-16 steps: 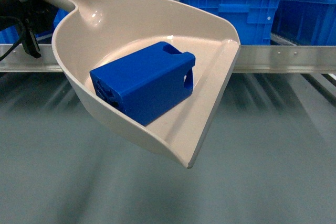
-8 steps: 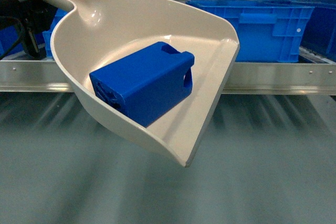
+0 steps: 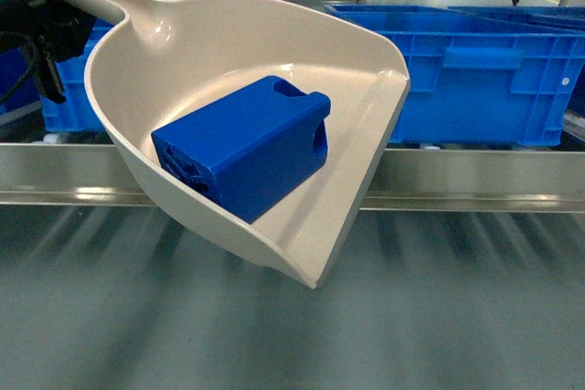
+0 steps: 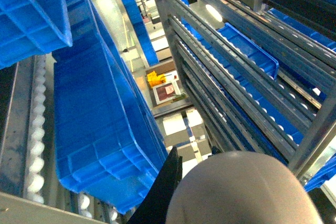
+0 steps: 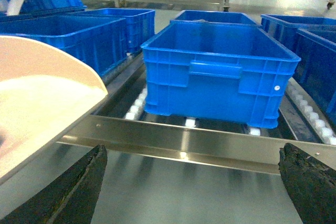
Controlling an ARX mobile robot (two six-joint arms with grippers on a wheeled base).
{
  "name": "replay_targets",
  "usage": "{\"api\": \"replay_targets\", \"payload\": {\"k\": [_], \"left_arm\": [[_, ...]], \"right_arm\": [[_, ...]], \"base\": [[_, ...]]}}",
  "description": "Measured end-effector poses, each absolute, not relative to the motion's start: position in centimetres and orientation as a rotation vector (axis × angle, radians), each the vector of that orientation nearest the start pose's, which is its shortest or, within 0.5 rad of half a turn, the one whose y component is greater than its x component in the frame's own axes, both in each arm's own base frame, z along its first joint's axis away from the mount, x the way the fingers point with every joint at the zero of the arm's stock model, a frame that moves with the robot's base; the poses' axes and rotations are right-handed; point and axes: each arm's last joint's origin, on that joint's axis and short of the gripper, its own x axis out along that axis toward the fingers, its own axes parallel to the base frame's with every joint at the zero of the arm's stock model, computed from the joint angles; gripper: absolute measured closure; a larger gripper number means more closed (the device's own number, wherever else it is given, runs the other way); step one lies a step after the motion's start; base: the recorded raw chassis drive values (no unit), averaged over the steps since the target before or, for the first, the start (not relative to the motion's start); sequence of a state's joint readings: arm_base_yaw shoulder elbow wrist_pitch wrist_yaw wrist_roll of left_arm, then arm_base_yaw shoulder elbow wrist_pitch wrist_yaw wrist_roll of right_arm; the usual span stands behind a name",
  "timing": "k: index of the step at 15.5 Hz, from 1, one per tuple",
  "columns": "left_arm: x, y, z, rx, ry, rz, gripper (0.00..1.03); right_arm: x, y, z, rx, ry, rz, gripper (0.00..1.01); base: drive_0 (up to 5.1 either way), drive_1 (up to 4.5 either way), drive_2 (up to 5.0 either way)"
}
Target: Place part in tray to right shelf
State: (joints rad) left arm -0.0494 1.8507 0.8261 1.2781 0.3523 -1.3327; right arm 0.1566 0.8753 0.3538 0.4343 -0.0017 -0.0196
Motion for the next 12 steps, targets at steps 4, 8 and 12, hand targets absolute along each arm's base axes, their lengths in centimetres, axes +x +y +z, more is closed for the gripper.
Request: {"api": "replay_targets", "payload": {"k": [4, 8, 12], "left_arm": [[36.21, -2.96, 20.37, -1.268, 0.049, -0.513, 0.91], [36.26, -2.83, 20.37, -1.268, 0.048, -0.506, 0.91], [36.26, -2.81, 20.38, -1.267, 0.048, -0.508, 0.91]], "right_arm": [[18.72, 2.96, 22.75, -0.027, 0.088, 0.158, 0.03], [18.79, 2.97, 22.62, -0.027, 0.096, 0.157, 0.03], [18.77, 2.96, 22.67, -0.027, 0.093, 0.157, 0.03]], "base": [[0.7, 3.92, -4.4], [0.2, 4.54, -4.1], [0.2, 4.54, -4.1]]}}
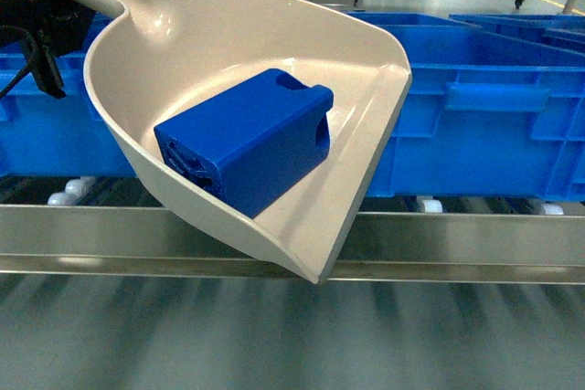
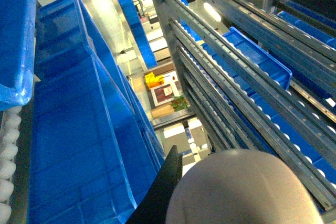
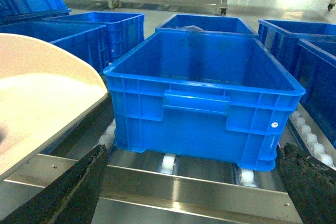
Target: Place part in tray to right shelf
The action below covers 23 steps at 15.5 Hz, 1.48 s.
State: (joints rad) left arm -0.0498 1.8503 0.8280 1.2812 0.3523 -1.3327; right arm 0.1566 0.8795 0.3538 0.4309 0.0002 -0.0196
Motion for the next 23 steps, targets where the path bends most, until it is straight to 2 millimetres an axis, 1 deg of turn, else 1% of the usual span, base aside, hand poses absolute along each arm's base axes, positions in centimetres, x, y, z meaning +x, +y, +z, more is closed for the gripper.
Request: {"api": "replay_targets", "payload": {"k": [23], "left_arm": [[36.26, -2.81, 20.37, -1.267, 0.048, -0.507, 0.91]], "right_arm": [[18.77, 2.96, 22.67, -0.027, 0.093, 0.157, 0.03]], "base": [[0.0, 0.0, 0.0]]}}
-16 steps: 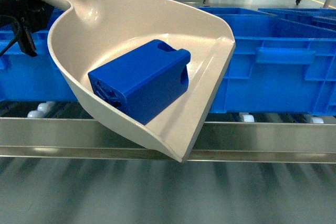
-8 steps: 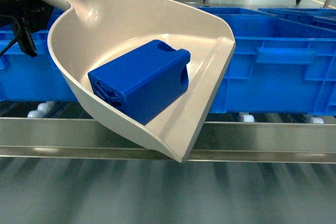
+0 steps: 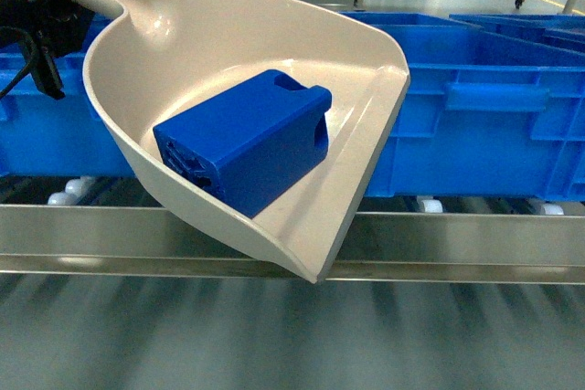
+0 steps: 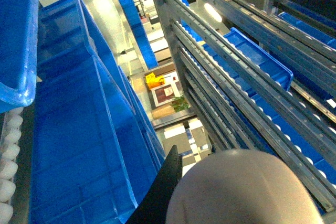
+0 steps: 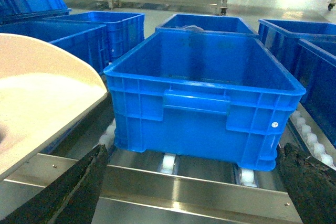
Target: Place part in tray to right shelf
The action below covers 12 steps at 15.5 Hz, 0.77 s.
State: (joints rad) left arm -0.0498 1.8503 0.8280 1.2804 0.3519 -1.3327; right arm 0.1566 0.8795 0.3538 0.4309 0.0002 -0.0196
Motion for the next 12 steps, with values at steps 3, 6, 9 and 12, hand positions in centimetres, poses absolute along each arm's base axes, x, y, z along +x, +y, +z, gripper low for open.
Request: {"api": "replay_targets", "payload": {"k": [3, 6, 9, 12], "left_arm": [[36.26, -2.81, 20.37, -1.267, 0.048, -0.507, 0.91], [36.26, -2.81, 20.37, -1.267, 0.048, -0.507, 0.91], [36.26, -2.81, 20.37, -1.267, 0.048, -0.507, 0.91], [36.26, -2.81, 20.37, -1.267, 0.048, -0.507, 0.91]], "right_arm": [[18.77, 2.96, 22.67, -0.027, 0.093, 0.157, 0.03], [18.77, 2.96, 22.67, -0.027, 0.093, 0.158, 0.03], [18.77, 2.96, 22.67, -0.027, 0.093, 0.157, 0.03], [18.77, 2.96, 22.67, -0.027, 0.093, 0.158, 0.03]], "base": [[0.0, 0.0, 0.0], [0.0, 0.0, 0.0], [0.0, 0.0, 0.0], [0.0, 0.0, 0.0]]}}
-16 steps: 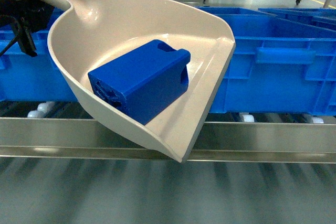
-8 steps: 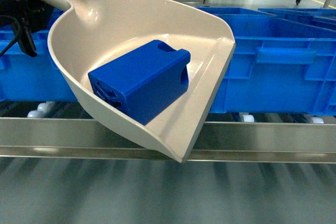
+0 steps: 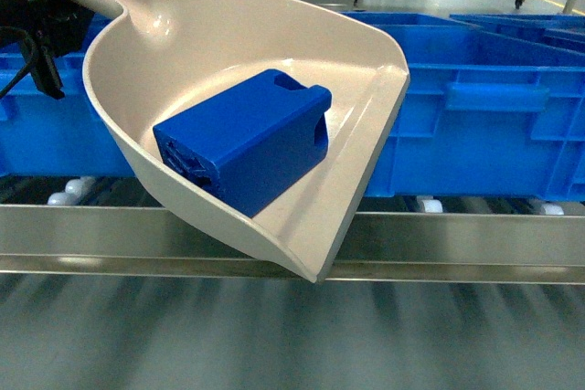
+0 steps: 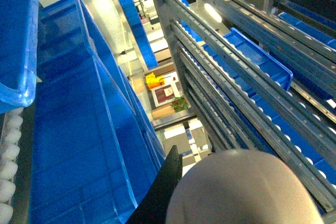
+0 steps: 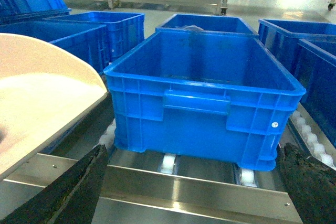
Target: Place part in tray to right shelf
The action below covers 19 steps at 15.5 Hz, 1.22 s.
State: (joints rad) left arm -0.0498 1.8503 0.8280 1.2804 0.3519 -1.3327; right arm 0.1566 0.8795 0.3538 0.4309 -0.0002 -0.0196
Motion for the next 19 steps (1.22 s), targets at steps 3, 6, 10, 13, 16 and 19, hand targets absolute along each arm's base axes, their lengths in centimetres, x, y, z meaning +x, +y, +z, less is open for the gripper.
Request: {"api": "replay_targets", "payload": {"k": [3, 6, 10, 13, 16, 19], "left_arm": [[36.26, -2.81, 20.37, -1.267, 0.048, -0.507, 0.91], [36.26, -2.81, 20.37, -1.267, 0.048, -0.507, 0.91], [36.26, -2.81, 20.37, -1.267, 0.048, -0.507, 0.91], [36.26, -2.81, 20.37, -1.267, 0.048, -0.507, 0.91], [36.26, -2.81, 20.37, -1.267, 0.048, -0.507, 0.91], [36.26, -2.81, 20.37, -1.267, 0.048, -0.507, 0.91]], "right_arm": [[18.77, 2.96, 22.67, -0.027, 0.093, 0.158, 0.03], [18.77, 2.96, 22.67, -0.027, 0.093, 0.158, 0.03], [18.77, 2.96, 22.67, -0.027, 0.093, 0.157, 0.03], [18.77, 2.96, 22.67, -0.027, 0.093, 0.158, 0.03], [18.77, 2.96, 22.67, -0.027, 0.093, 0.157, 0.03], [18.77, 2.96, 22.67, -0.027, 0.093, 0.158, 0.03]], "base": [[0.0, 0.0, 0.0], [0.0, 0.0, 0.0], [0.0, 0.0, 0.0], [0.0, 0.0, 0.0], [0.0, 0.0, 0.0], [0.0, 0.0, 0.0]]}}
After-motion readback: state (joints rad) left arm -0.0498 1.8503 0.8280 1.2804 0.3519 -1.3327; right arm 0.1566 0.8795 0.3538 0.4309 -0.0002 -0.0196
